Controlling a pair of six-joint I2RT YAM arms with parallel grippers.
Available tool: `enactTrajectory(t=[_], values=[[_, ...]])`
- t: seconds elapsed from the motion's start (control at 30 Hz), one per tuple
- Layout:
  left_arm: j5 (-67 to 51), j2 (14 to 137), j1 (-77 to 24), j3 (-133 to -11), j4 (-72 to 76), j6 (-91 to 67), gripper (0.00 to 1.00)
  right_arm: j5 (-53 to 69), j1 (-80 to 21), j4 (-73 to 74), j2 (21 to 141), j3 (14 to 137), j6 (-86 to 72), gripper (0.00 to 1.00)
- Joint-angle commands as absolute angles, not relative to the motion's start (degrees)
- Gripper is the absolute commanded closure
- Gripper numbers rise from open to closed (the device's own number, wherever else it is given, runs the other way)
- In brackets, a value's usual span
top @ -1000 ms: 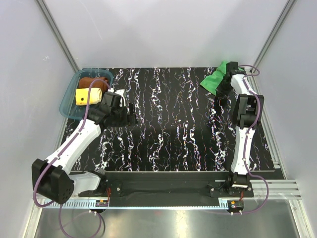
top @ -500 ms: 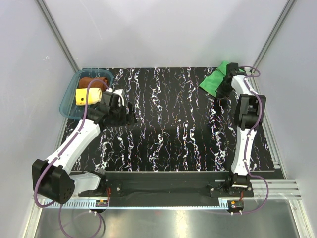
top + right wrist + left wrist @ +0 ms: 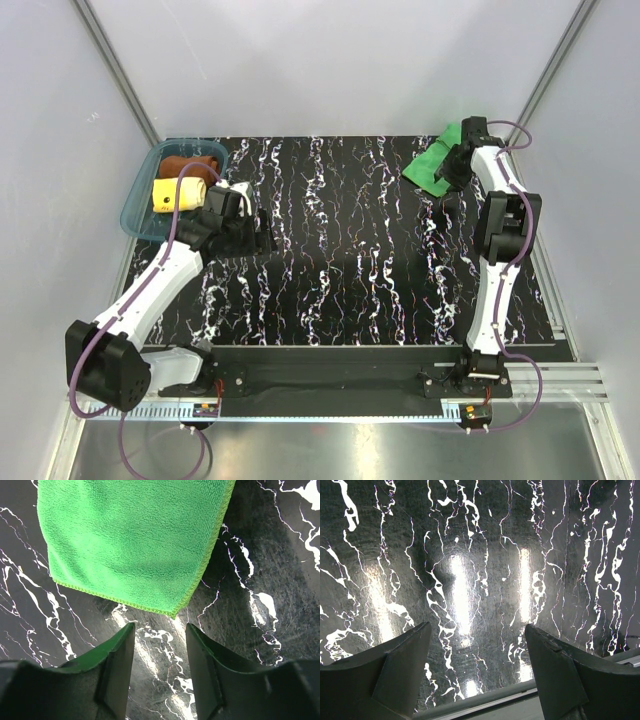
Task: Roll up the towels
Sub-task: Move the towel to the center of the board
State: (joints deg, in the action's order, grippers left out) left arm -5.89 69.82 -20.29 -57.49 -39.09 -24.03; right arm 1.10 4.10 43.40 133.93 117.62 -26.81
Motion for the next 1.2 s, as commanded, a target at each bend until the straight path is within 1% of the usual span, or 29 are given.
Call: enactTrajectory(t=[0.0,0.2,0.43,0.57,0.67,0.7,0.77,0.9,0.93,0.97,1.03,1.17], values=[[-7.29,68.82,-19.95,-56.95,-37.09,-24.26,0.2,0.35,3.69,43.42,134.3,119.0,-26.54,0.49],[-7.29,68.91,-19.95,-56.95,-37.09,-24.26,0.2,1.05,3.69,43.5,137.46,121.19,-27.25,0.56],[-7.65,69.08,-19.78,-56.95,-37.0,-24.35,0.2,1.93,3.69,41.4,137.99,118.57,-28.48,0.57],[-7.65,69.17,-19.69,-56.87,-37.09,-24.35,0.2,2.37,3.6,41.83,139.57,119.7,-28.83,0.58],[-7.65,69.17,-19.6,-56.87,-37.0,-24.35,0.2,2.29,3.43,41.92,140.53,120.23,-28.92,0.64],[-7.65,69.08,-19.6,-56.78,-37.09,-24.35,0.2,2.2,3.43,42.01,140.8,120.41,-28.92,0.68],[-7.56,69.08,-19.6,-56.78,-37.18,-24.26,0.2,1.85,3.43,42.45,141.59,120.85,-28.83,0.72],[-7.65,69.08,-19.6,-56.78,-37.18,-24.26,0.2,1.76,3.43,42.54,142.12,120.67,-28.74,0.87],[-7.65,69.08,-19.6,-56.78,-37.26,-24.26,0.2,1.67,3.43,42.19,142.12,120.59,-28.74,0.95],[-7.65,69.08,-19.6,-56.78,-37.18,-24.26,0.2,1.67,3.43,42.1,141.86,120.32,-28.74,0.97],[-7.65,69.17,-19.51,-56.78,-37.27,-24.26,0.2,1.67,3.43,42.27,141.77,120.32,-28.57,1.0],[-7.73,69.08,-19.42,-56.78,-37.18,-24.26,0.2,2.63,3.43,42.45,139.93,120.24,-28.48,1.0]])
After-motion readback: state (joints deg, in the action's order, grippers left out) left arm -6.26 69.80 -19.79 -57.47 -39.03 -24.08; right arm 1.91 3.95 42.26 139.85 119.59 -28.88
